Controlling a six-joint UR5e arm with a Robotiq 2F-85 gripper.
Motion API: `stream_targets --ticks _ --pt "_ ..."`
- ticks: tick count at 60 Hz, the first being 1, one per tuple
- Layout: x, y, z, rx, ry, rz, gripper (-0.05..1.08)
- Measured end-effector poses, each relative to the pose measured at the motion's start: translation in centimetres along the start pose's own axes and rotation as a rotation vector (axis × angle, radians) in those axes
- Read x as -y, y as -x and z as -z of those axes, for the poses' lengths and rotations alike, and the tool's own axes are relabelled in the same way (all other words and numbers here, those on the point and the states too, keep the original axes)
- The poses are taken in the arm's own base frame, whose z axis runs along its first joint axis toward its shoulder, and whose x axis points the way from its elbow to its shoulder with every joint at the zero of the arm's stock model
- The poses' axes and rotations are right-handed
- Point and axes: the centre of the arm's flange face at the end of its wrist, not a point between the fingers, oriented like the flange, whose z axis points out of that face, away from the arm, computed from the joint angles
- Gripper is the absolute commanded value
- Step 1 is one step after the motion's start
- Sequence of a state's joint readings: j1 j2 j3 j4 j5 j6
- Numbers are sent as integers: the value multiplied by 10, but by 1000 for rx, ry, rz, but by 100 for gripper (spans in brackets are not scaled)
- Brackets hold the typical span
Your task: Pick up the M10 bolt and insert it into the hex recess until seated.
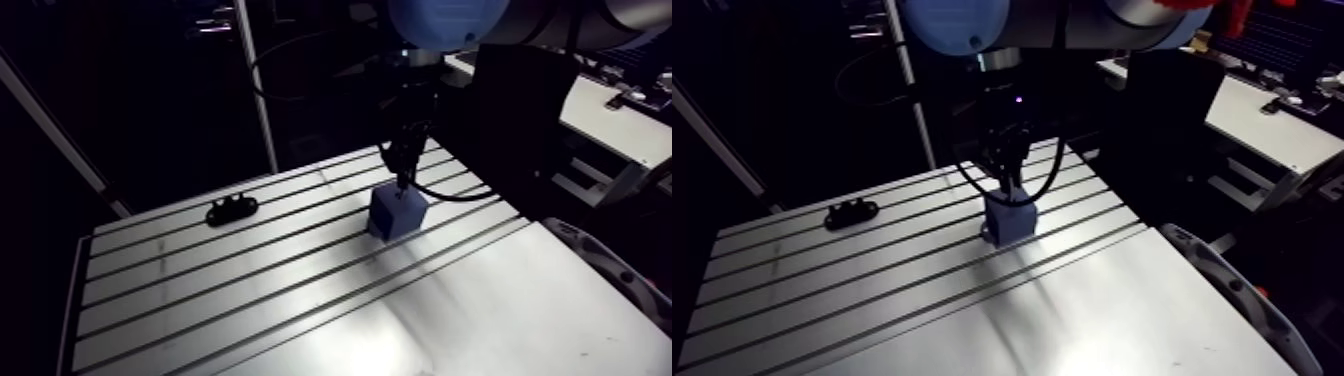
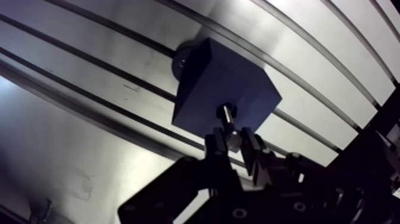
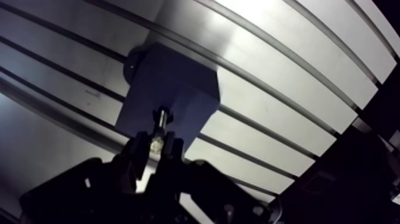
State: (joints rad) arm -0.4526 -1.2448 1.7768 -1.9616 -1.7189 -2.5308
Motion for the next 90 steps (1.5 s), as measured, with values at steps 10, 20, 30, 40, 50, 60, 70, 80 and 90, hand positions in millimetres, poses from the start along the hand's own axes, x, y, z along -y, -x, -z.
stream_targets --ticks 10,20,30,40,50,60,70,80,90 --pt "0 0 -1 2 -3 0 101" --pt "0 0 -2 2 -3 1 101" --pt "0 0 -2 1 -3 4 101" --pt "0 0 -2 0 -3 16 101" --pt "-1 0 -2 0 -3 24 102" --pt "-1 0 -1 0 -3 30 102" --pt "-1 0 0 -2 0 32 102" --pt "-2 0 1 -2 0 33 102" --pt "-1 0 0 -1 -1 33 102"
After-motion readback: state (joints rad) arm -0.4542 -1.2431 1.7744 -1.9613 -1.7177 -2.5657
